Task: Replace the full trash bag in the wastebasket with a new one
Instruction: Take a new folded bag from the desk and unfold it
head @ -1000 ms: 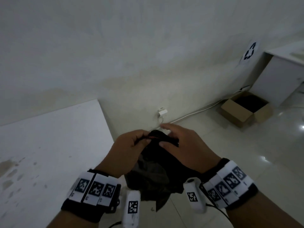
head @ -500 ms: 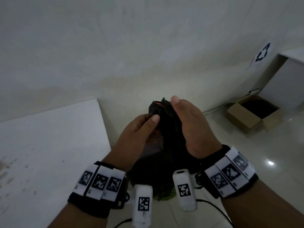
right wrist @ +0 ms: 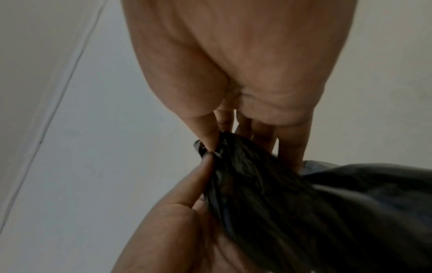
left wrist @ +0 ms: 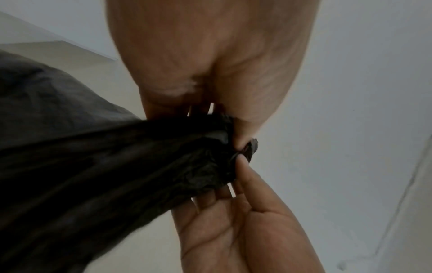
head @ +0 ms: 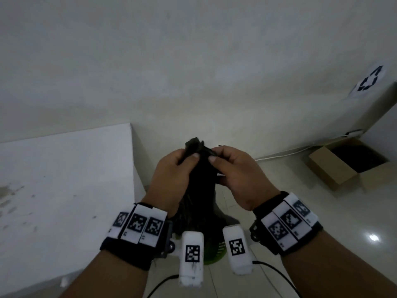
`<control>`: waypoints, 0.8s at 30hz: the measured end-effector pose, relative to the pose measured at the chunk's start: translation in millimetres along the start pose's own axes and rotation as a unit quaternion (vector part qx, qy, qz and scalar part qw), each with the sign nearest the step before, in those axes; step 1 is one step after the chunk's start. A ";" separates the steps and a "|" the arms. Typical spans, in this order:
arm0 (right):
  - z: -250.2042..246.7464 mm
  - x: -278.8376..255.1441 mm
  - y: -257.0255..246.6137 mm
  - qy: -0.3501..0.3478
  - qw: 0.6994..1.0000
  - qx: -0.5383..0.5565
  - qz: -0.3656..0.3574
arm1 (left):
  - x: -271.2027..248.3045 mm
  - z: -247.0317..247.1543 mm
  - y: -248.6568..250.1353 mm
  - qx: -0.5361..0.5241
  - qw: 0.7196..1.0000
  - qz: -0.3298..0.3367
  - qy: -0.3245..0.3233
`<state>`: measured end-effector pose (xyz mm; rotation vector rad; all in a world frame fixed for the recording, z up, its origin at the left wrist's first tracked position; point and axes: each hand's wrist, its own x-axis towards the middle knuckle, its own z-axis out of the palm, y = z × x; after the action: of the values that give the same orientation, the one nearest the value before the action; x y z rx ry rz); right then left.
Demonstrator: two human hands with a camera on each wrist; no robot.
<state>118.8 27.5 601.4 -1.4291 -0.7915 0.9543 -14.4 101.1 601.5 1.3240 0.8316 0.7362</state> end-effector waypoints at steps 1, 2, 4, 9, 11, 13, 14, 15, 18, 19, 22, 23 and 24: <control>-6.1 1.7 4.9 0.030 1.000 0.005 0.003 | 1.5 1.5 -6.9 -0.015 1.000 -0.011 0.025; -15.1 3.7 11.2 0.071 0.997 0.014 0.009 | 2.7 1.1 -14.7 -0.030 0.998 -0.022 0.051; -37.3 7.5 24.5 0.160 0.986 0.034 0.020 | 3.9 -1.8 -30.6 -0.048 0.993 -0.040 0.101; -97.9 6.1 66.3 0.269 0.959 -0.046 0.080 | -3.2 -9.7 -72.5 -0.093 0.976 -0.077 0.183; -115.4 3.2 82.3 0.267 0.950 -0.136 0.090 | -8.4 -4.1 -81.4 -0.097 0.973 -0.099 0.187; -127.5 -1.0 92.9 0.231 0.946 -0.204 0.099 | -12.9 4.6 -88.6 -0.109 0.973 -0.109 0.172; -131.1 -3.3 97.7 0.198 0.948 -0.223 0.110 | -14.9 8.8 -94.0 -0.093 0.977 -0.107 0.159; -132.6 -4.9 102.5 0.158 0.950 -0.237 0.126 | -16.5 12.9 -99.8 -0.068 0.982 -0.104 0.144; -126.7 0.4 123.4 0.053 0.945 -0.256 0.198 | -18.3 21.4 -118.1 -0.029 0.987 -0.115 0.107; -122.0 5.0 132.7 0.029 0.939 -0.261 0.223 | -18.5 23.2 -123.5 -0.032 0.987 -0.124 0.095; -106.1 19.0 162.3 -0.060 0.899 -0.351 0.255 | -15.7 21.9 -138.4 0.000 0.990 -0.127 0.057; -100.8 21.5 168.5 -0.093 0.891 -0.369 0.248 | -14.2 19.3 -142.2 0.025 0.991 -0.117 0.051; -96.6 23.4 175.0 -0.114 0.893 -0.358 0.245 | -11.8 14.8 -147.5 0.060 0.992 -0.103 0.050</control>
<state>204.7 -8.9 423.1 -2.2621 -1.0448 1.3042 -8.8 67.0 456.8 1.2909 1.0903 0.6002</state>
